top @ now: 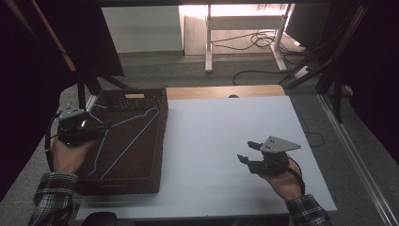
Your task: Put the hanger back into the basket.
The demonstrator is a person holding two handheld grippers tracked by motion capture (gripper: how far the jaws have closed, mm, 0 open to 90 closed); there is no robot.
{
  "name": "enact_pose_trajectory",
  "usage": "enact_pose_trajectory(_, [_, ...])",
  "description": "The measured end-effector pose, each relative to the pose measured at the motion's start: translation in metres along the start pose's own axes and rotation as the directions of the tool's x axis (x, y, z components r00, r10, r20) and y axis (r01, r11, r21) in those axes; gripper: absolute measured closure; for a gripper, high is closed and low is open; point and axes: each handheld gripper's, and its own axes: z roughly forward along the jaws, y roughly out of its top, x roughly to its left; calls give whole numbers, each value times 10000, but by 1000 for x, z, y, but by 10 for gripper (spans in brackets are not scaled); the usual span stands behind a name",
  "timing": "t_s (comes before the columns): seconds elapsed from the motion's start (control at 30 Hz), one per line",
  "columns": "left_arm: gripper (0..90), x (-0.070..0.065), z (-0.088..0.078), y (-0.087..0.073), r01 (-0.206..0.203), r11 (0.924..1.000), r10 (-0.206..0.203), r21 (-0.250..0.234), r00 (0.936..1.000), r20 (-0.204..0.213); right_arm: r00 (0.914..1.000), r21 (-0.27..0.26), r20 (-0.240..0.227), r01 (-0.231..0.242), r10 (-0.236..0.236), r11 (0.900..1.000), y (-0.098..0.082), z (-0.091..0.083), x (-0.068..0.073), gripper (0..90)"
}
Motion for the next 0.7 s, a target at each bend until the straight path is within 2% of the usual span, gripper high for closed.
enact_pose_trajectory(0.03, [108, 0, 0, 0, 0, 10000, 0, 0, 10000, 0, 10000, -7, 3, -7, 7, 10000, 0, 0, 0, 389])
enact_pose_trajectory(0.2, [80, -7, -4, -2, 431, 9988, -413, -230, 9963, 749, 10000, -36, 9, -54, 54, 10000, 0, 0, 0, 378])
enact_pose_trajectory(0.23, [79, -10, -5, -2, 440, 9987, -417, -243, 9951, 896, 10000, -31, 6, -61, 61, 10000, 0, 0, 0, 375])
enact_pose_trajectory(0.33, [68, -15, -6, -2, 387, 9990, -363, -238, 9947, 963, 10000, -40, 1, -72, 72, 10000, 0, 0, -1, 372])
enact_pose_trajectory(0.43, [61, -26, -8, -2, 282, 9993, -249, -261, 9926, 1187, 10000, -47, 5, -70, 70, 10000, 0, -1, -1, 368])
enact_pose_trajectory(0.57, [53, -34, -10, -3, 276, 9991, -227, -326, 9896, 1420, 10000, -65, 0, -80, 80, 9999, 0, -1, 0, 364])
enact_pose_trajectory(0.7, [47, -47, -10, -7, 193, 9992, -124, -360, 9830, 1830, 9999, -81, -17, -114, 114, 9999, 0, -1, -1, 361])
